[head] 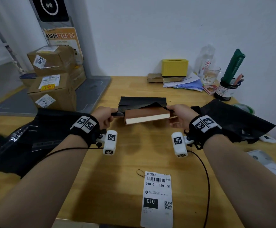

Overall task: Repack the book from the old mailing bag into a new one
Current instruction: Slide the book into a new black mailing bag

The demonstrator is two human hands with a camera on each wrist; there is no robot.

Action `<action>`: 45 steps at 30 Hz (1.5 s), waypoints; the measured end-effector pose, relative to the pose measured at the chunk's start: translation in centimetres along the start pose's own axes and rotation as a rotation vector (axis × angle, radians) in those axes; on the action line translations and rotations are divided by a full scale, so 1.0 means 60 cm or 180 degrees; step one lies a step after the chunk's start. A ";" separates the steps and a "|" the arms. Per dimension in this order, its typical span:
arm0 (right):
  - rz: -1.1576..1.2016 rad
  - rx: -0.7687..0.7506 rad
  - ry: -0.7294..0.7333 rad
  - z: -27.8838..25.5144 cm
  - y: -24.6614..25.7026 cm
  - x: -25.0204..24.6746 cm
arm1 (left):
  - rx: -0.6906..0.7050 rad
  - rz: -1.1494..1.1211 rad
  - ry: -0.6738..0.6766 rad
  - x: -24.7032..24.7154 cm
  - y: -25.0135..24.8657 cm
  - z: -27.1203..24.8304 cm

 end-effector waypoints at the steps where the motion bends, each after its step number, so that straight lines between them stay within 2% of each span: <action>1: 0.0060 -0.0053 -0.0015 -0.001 0.003 -0.001 | -0.0025 -0.0224 0.0088 0.001 -0.003 -0.003; 6: 0.0462 -0.0173 0.0126 -0.006 0.018 -0.008 | 0.0062 -0.0784 0.0304 0.006 -0.024 -0.020; 21: 0.0728 -0.0521 0.0222 -0.032 0.071 -0.017 | 0.0525 -0.1157 0.0260 0.003 -0.078 -0.039; 26: 0.0852 -0.0689 0.0269 -0.044 0.091 -0.015 | 0.0779 -0.1328 0.0026 0.005 -0.099 -0.046; 36: 0.1516 -0.0873 0.0498 -0.062 0.124 -0.005 | 0.0794 -0.1942 0.0209 0.008 -0.130 -0.057; 45: 0.2069 -0.0938 0.0605 -0.076 0.154 -0.011 | 0.0899 -0.2021 0.0299 0.024 -0.170 -0.077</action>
Point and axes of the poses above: each hand's wrist, its own z-axis towards the middle knuckle, its own x-axis out of the palm, y = z × x, the point moved 4 cm from there along z, towards the middle knuckle, and after that the axes turned 4 degrees about y, right-handed, at the moved point
